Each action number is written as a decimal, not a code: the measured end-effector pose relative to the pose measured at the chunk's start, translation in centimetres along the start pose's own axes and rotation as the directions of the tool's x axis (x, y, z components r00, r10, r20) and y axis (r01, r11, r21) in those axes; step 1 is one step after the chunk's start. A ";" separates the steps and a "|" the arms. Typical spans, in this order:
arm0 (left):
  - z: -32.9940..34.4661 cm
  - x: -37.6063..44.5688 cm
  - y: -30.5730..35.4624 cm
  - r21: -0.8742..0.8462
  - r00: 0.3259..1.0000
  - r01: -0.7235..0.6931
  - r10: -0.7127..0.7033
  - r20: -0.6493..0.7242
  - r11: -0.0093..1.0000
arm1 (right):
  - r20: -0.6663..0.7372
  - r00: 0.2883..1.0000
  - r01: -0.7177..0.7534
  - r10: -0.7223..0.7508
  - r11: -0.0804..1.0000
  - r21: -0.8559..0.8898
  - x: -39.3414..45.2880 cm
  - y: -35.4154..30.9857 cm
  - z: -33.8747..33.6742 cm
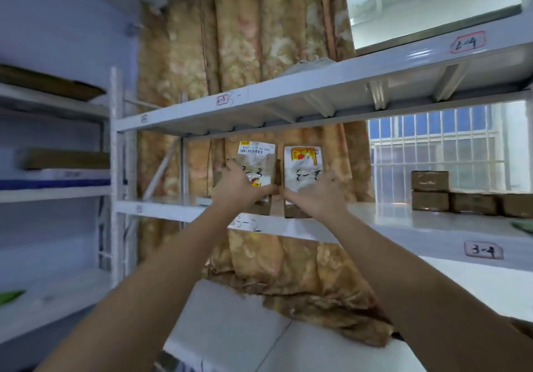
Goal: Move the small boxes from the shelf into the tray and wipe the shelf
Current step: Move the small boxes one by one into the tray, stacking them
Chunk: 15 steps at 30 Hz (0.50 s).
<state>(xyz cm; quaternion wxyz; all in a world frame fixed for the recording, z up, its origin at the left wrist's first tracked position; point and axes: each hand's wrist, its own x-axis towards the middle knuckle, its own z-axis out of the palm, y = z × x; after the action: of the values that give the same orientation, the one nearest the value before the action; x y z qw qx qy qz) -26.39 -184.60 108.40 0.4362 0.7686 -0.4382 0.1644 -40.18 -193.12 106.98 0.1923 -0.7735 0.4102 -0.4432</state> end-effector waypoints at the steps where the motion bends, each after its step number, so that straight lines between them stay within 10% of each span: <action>1: -1.0 0.2 -1.1 0.006 0.999 0.028 -0.028 -0.019 1.000 | 0.015 1.000 0.014 -0.014 1.000 0.004 -0.1 -0.9 1.2; 15: -8.9 2.0 -12.9 0.074 0.980 0.154 -0.143 -0.139 0.985 | 0.130 0.969 0.201 -0.209 0.977 0.071 -0.9 -10.8 11.9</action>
<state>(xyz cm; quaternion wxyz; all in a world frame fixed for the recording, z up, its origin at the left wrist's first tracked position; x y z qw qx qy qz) -13.55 -175.37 107.91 0.4426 0.8043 -0.3421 0.2005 -25.40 -186.79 107.34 0.1950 -0.8344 0.3010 -0.4184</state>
